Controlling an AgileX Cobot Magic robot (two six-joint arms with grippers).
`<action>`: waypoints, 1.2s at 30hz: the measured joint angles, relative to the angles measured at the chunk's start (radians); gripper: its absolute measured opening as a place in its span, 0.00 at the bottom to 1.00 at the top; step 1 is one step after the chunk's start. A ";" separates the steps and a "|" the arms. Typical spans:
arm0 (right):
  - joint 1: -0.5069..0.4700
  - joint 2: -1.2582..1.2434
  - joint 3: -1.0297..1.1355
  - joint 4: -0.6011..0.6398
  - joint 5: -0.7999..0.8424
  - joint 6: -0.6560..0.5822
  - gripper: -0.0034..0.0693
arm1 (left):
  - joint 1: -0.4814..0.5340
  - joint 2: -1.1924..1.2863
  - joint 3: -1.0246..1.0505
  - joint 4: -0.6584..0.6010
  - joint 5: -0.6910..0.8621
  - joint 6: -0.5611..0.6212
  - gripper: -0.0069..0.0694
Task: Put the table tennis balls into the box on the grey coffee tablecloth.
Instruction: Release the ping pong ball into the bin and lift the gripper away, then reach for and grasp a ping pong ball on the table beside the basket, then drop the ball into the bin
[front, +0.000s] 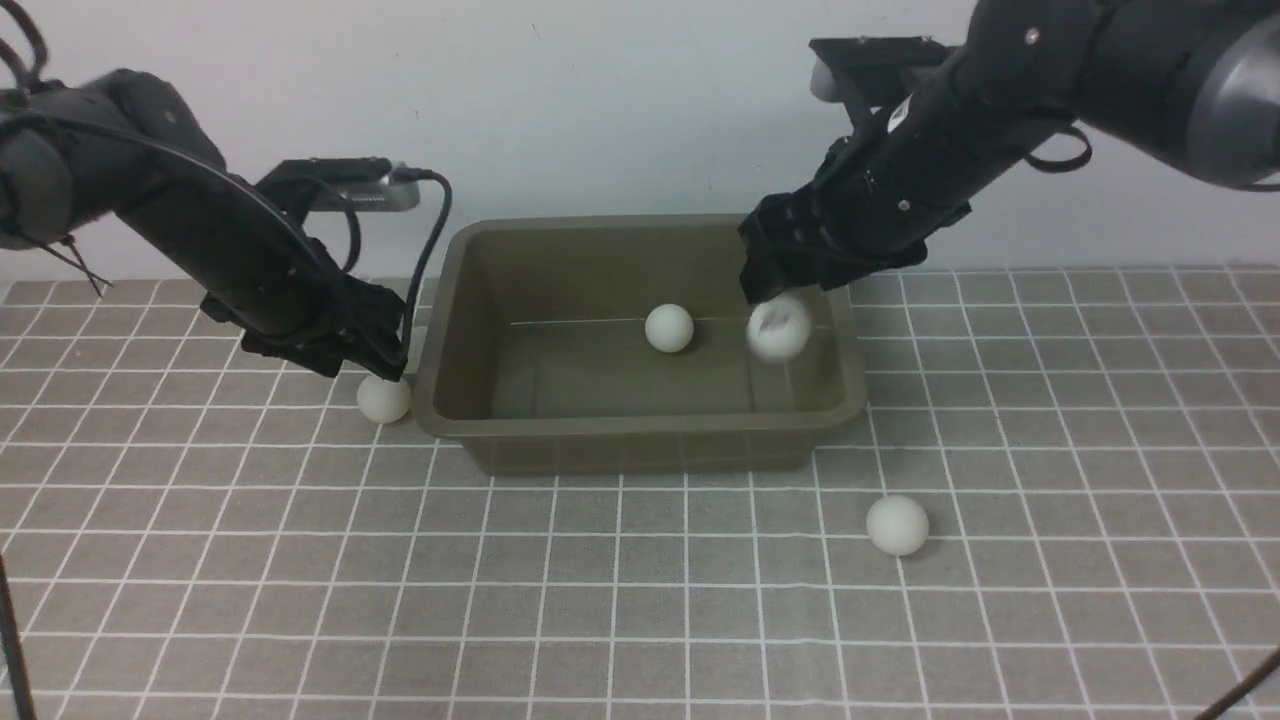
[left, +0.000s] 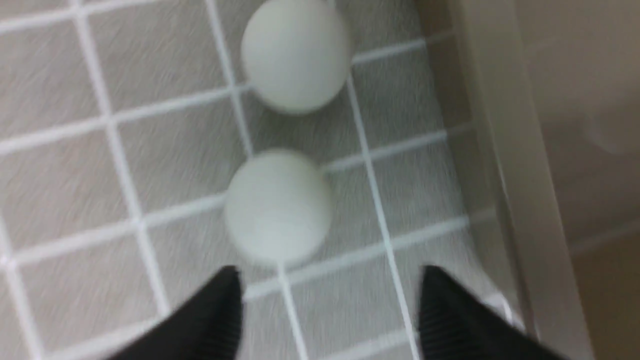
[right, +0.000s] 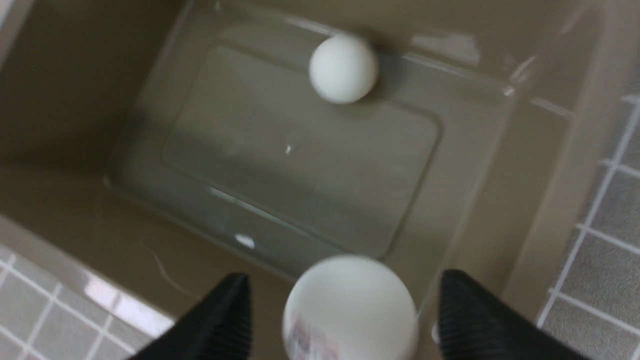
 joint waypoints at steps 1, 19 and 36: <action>0.000 0.000 -0.026 -0.032 0.038 0.003 0.83 | -0.007 0.014 0.000 0.001 -0.024 0.004 0.79; -0.231 -0.414 0.533 0.020 0.074 -0.083 0.10 | -0.028 -0.001 -0.189 0.131 0.097 -0.078 0.56; -0.070 -0.118 0.696 0.111 -0.413 -0.207 0.85 | -0.299 0.059 -0.292 0.087 0.165 -0.097 0.72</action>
